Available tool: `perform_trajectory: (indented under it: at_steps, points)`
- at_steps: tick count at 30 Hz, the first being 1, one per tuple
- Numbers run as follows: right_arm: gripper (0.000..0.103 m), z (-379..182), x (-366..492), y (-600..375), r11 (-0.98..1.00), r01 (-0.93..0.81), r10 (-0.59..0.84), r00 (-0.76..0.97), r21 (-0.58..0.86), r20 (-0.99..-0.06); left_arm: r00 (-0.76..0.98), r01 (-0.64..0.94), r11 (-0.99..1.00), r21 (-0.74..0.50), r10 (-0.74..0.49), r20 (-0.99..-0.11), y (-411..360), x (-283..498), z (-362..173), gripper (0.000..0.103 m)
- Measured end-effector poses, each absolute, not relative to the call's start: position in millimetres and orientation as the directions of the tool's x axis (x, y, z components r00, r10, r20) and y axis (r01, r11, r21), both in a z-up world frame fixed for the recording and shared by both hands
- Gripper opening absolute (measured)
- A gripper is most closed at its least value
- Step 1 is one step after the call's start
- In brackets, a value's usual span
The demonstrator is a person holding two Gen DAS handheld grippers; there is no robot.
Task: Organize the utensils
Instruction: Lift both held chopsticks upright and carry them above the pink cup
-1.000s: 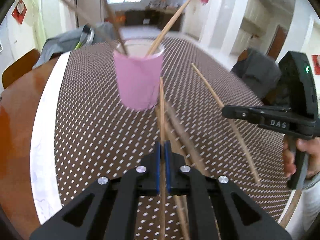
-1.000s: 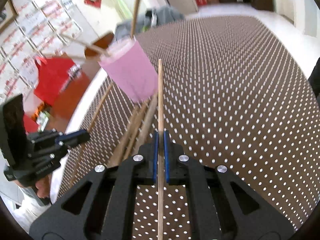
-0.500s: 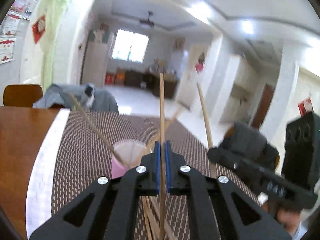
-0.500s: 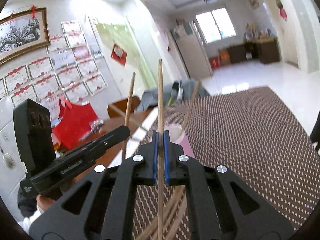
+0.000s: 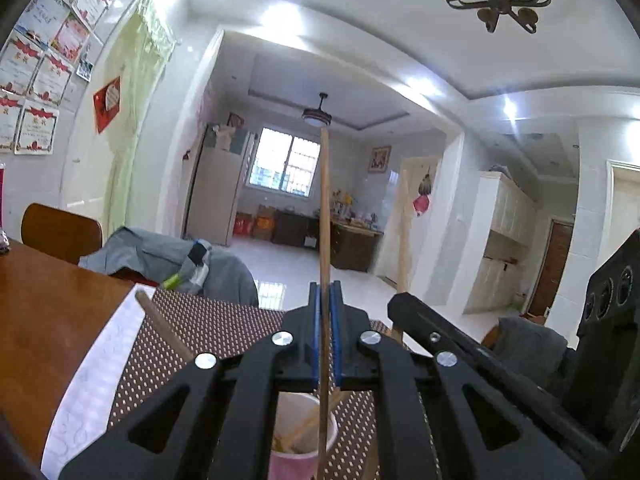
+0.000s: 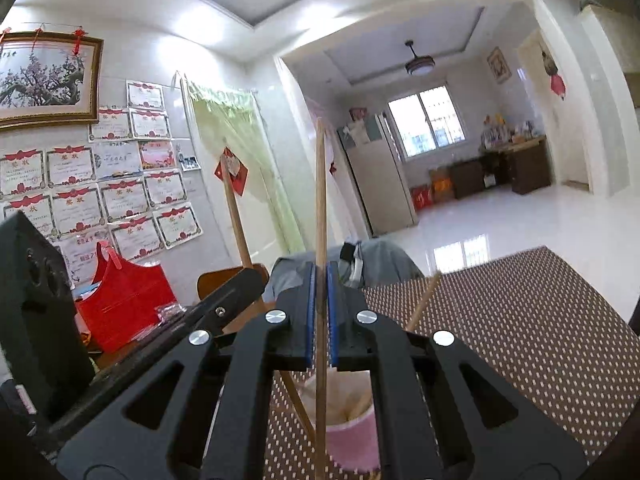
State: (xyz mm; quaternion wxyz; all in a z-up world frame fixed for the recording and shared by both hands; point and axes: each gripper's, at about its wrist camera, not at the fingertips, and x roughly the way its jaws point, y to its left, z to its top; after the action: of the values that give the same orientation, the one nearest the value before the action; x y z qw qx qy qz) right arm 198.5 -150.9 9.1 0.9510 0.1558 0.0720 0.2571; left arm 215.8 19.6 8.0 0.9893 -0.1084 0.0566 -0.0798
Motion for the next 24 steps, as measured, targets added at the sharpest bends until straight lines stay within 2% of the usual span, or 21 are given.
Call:
perform_trajectory:
  at_steps: [8, 11, 18, 24]
  points:
    - [0.006, 16, 214, -143, 0.820, -0.458, 0.479, 0.877, 0.343, 0.025, 0.990, 0.131, 0.965, -0.226, -0.137, -0.011, 26, 216, 16, 0.005]
    - [0.006, 11, 215, -146, 0.826, -0.436, 0.436, 0.896, 0.357, 0.084, 0.992, 0.111, 0.961, -0.251, -0.123, -0.029, 30, 224, 10, 0.005]
    - [0.006, 4, 226, -147, 0.838, -0.411, 0.412, 0.908, 0.360, 0.079, 0.994, 0.105, 0.960, -0.259, -0.112, -0.012, 36, 231, 4, 0.005]
    - [0.006, -5, 232, -149, 0.832, -0.406, 0.420, 0.906, 0.378, 0.047, 0.994, 0.102, 0.979, -0.176, -0.109, -0.026, 20, 226, 5, 0.005]
